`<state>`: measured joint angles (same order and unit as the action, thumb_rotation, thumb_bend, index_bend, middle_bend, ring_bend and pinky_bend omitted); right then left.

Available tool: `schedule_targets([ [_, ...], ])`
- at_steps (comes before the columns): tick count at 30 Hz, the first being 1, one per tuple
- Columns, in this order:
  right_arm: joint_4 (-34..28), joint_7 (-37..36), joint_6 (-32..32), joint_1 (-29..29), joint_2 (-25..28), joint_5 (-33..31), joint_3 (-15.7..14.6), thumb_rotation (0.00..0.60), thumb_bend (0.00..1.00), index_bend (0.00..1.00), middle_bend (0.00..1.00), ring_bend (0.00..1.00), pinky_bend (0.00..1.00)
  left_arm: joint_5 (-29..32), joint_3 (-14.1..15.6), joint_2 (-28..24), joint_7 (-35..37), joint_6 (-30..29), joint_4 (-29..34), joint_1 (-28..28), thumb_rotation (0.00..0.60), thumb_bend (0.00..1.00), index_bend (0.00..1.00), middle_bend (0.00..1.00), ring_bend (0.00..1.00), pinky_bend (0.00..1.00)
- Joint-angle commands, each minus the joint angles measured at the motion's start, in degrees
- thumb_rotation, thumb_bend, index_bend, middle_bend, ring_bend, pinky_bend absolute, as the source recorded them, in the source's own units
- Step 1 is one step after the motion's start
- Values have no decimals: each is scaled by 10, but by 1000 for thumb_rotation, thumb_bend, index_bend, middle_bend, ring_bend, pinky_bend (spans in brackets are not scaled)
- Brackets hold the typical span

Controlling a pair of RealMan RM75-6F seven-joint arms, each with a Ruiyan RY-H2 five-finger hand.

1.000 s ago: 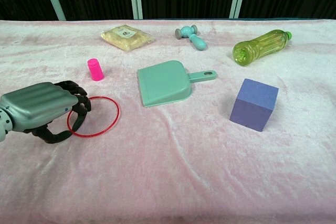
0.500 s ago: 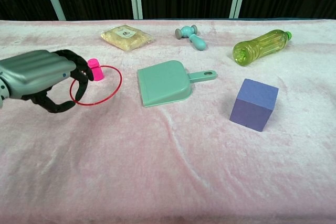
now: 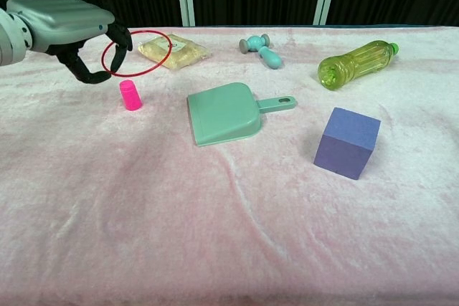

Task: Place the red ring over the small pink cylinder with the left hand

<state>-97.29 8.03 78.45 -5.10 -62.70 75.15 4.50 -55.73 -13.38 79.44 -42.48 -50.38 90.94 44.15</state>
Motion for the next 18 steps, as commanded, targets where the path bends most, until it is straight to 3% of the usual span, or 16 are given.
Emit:
schedule_targets([
  [1,0,0,0,0,0,0,0,600,287,64,80,196,319,63,-1,3,-35,33,-35,36,600,462,635,230,67,31],
  [9,1,-1,0,0,0,-2,1,600,288,64,79,196,319,113,16,17,-45,37,-76,49,600,462,635,228,67,31],
  [18,0,1,2,0,-1,-2,2,600,288,64,79,196,319,107,45,39,-23,42,-108,47,600,462,635,226,67,30],
])
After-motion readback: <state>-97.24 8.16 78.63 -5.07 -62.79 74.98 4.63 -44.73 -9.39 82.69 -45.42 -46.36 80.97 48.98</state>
